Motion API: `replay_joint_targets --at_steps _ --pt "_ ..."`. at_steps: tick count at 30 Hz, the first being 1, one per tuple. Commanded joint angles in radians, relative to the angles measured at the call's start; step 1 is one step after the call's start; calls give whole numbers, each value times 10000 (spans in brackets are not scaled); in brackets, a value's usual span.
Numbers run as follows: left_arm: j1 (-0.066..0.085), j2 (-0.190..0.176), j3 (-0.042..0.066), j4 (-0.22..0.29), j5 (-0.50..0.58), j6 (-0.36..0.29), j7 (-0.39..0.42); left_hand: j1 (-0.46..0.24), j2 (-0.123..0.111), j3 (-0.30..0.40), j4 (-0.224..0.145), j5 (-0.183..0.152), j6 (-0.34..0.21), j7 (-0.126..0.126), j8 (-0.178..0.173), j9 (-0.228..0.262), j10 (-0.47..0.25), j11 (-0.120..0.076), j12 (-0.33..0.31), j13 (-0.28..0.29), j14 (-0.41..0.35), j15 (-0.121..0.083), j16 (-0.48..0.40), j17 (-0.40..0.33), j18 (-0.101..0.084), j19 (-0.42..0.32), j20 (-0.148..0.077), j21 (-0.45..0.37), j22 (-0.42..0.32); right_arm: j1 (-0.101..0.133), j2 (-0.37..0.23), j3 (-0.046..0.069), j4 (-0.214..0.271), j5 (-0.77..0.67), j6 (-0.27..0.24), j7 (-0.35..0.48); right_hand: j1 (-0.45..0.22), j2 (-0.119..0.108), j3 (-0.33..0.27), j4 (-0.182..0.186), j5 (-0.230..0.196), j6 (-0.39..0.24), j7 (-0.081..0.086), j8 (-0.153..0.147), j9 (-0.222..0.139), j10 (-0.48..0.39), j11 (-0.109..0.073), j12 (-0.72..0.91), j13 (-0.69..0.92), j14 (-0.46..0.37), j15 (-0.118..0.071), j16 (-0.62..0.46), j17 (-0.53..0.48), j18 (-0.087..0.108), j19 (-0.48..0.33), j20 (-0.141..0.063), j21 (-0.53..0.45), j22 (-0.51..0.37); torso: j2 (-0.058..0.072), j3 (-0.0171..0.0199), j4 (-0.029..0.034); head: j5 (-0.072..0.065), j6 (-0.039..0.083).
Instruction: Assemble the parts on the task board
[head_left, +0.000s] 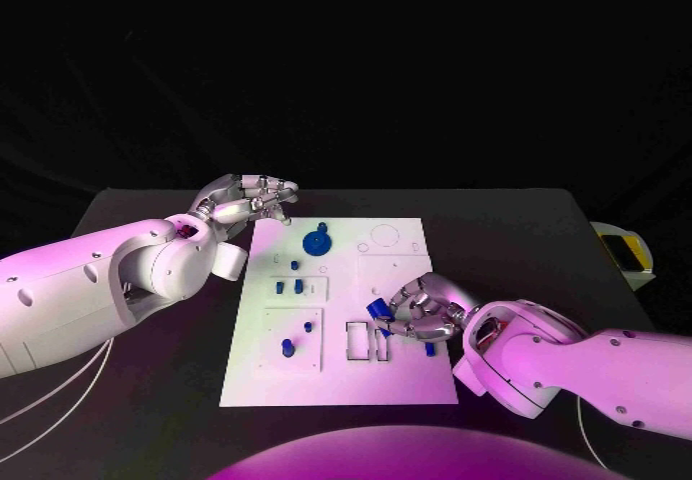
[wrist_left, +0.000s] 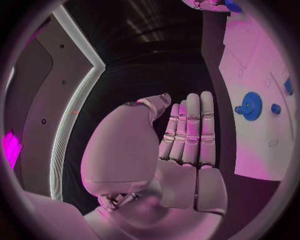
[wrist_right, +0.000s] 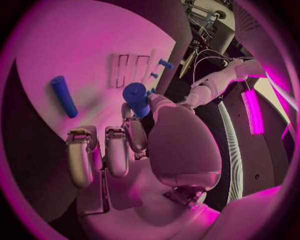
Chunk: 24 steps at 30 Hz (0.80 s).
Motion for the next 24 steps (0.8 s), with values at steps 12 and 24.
replay_joint_targets --at_steps 12,24 --pt "5 33 7 43 16 113 90 -67 54 -68 10 1 -58 -8 -33 -9 -35 2 57 -10 -73 9 -60 -15 45 29 67 -65 -14 -78 496 -22 -279 432 1297 -45 -967 -77 299 -265 -738 1025 -692 109 95 285 -31 382 414 814 -104 116 1412 -121 1014 -90 62 2598 1 -1 8 55 -48" --pt "5 28 7 52 16 120 77 -67 54 -68 10 1 -58 -8 -33 -9 -35 2 57 -10 -73 9 -60 -15 45 29 67 -65 -14 -88 685 -35 -477 219 1538 -339 -1251 -76 264 -264 -982 1057 -705 154 125 314 -40 427 474 820 -112 131 1456 -112 1001 -100 24 2586 3 0 -1 87 -56"
